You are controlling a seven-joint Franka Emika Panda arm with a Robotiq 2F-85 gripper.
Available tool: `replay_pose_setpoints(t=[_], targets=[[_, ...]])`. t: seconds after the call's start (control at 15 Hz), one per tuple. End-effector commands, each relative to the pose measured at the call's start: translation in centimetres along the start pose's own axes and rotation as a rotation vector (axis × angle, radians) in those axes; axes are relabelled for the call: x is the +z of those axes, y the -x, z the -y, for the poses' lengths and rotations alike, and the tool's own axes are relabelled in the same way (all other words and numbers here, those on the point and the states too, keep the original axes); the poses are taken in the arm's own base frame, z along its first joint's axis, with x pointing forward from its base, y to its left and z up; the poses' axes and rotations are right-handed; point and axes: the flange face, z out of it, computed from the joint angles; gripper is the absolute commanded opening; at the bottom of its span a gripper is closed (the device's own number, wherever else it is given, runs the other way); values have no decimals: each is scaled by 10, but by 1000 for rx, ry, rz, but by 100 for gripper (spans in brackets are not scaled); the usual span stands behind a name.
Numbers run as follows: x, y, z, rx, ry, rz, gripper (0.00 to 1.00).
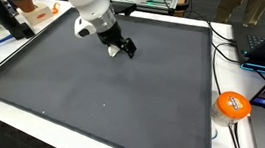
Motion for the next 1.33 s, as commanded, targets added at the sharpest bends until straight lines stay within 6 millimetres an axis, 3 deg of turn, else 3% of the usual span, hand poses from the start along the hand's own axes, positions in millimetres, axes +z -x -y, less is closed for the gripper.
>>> replay_pose_setpoints(t=[0.0, 0.4, 1.0, 1.07, 1.13, 1.2, 1.27], targets=[[4, -11, -10, 32, 40, -33, 100], [-1, -15, -15, 110, 260, -129, 100], [-39, 46, 19, -13, 539, -74, 100], [-39, 48, 23, 1, 578, -67, 100], [-41, 53, 29, -92, 522, -24, 100], [-40, 49, 29, 19, 609, -69, 100], [-39, 50, 33, -61, 539, -27, 100]])
